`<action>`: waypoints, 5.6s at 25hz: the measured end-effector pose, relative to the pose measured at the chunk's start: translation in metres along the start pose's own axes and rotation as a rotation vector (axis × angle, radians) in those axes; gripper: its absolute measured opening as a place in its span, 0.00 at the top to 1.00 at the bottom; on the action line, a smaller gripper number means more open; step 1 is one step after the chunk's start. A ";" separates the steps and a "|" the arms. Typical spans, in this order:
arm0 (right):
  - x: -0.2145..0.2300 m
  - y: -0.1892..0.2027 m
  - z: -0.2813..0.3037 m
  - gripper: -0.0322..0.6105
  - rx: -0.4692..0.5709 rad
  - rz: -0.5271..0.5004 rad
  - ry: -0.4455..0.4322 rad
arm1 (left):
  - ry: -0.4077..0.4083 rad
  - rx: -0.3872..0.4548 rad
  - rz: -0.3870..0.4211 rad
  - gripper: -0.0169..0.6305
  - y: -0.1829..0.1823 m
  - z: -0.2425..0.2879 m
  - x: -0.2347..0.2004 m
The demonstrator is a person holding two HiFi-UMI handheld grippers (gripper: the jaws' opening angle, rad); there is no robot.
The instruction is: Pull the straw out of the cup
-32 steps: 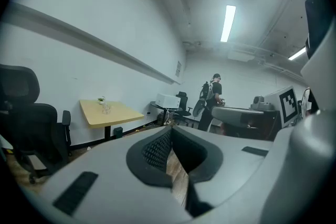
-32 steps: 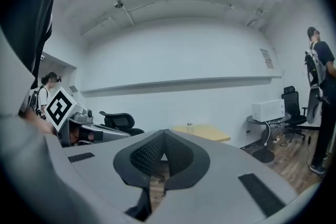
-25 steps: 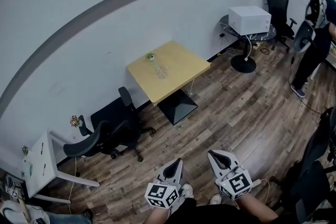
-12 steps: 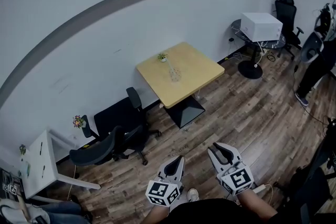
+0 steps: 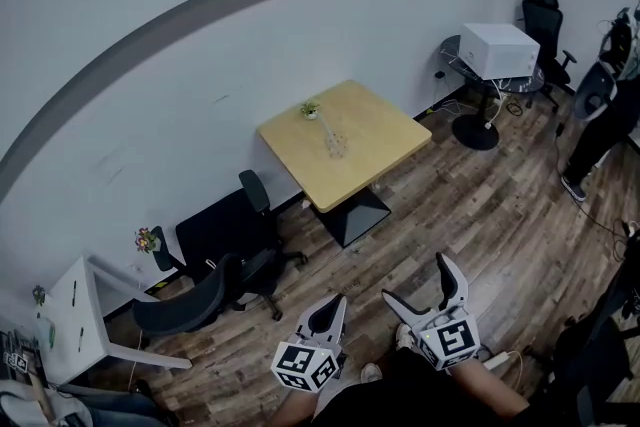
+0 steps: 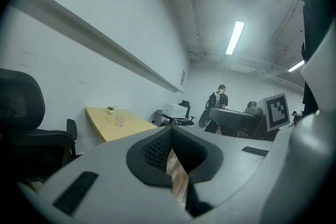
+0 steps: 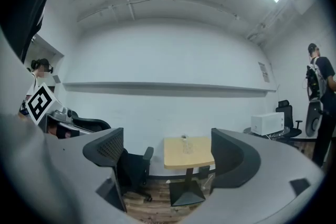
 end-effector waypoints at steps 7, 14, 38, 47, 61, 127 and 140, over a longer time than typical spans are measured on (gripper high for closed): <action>0.052 0.022 0.022 0.02 -0.037 -0.011 0.048 | -0.001 -0.015 -0.003 0.95 0.010 0.043 -0.013; 0.098 0.043 0.084 0.02 -0.028 0.013 0.019 | -0.009 -0.057 0.031 0.95 0.015 0.107 -0.041; 0.183 0.080 0.235 0.02 -0.030 0.106 -0.180 | -0.131 -0.042 0.100 0.95 0.016 0.261 -0.103; 0.181 0.105 0.273 0.02 -0.058 0.144 -0.224 | -0.183 -0.044 0.076 0.95 0.020 0.276 -0.135; 0.171 0.155 0.406 0.02 -0.129 0.129 -0.295 | -0.227 -0.048 0.086 0.95 0.011 0.329 -0.255; 0.204 0.399 0.624 0.74 -0.665 0.162 -0.417 | -0.490 -0.014 0.058 0.95 -0.009 0.429 -0.473; 0.201 0.387 0.626 0.87 -0.655 0.123 -0.408 | -0.493 0.006 0.046 0.95 -0.013 0.421 -0.473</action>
Point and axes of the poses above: the fingertips, and each gripper's own axes: z forward along the fingers, x to its right, y out of its underside, the point moved 1 cm from there along -z, backward along the fingers, and after that the axes turned 15 degrees about x, right-handed, at the moved point
